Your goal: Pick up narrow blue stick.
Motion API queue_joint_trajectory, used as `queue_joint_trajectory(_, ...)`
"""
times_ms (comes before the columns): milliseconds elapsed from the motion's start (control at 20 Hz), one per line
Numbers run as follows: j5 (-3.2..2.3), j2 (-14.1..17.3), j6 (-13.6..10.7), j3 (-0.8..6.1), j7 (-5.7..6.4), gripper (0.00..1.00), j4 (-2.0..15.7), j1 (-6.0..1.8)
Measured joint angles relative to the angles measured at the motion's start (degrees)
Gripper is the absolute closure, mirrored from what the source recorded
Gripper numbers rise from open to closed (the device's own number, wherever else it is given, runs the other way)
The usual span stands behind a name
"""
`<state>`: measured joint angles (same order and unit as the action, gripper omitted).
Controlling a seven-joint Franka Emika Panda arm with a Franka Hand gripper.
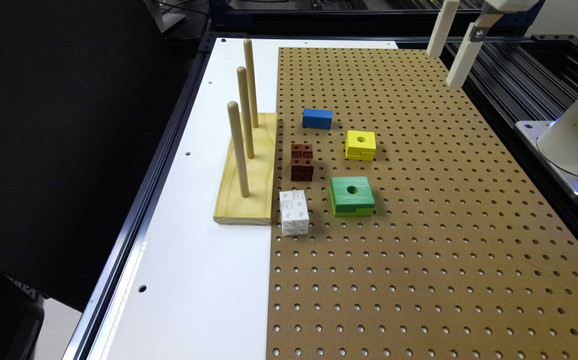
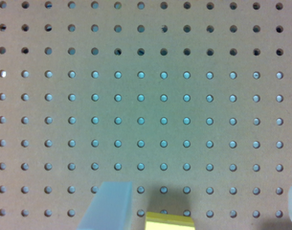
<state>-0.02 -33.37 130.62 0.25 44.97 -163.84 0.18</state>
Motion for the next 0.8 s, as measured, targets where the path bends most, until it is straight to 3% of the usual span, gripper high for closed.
queue_joint_trajectory(800,0.0,-0.01,0.72,-0.02,-0.06,0.0,0.24,-0.72)
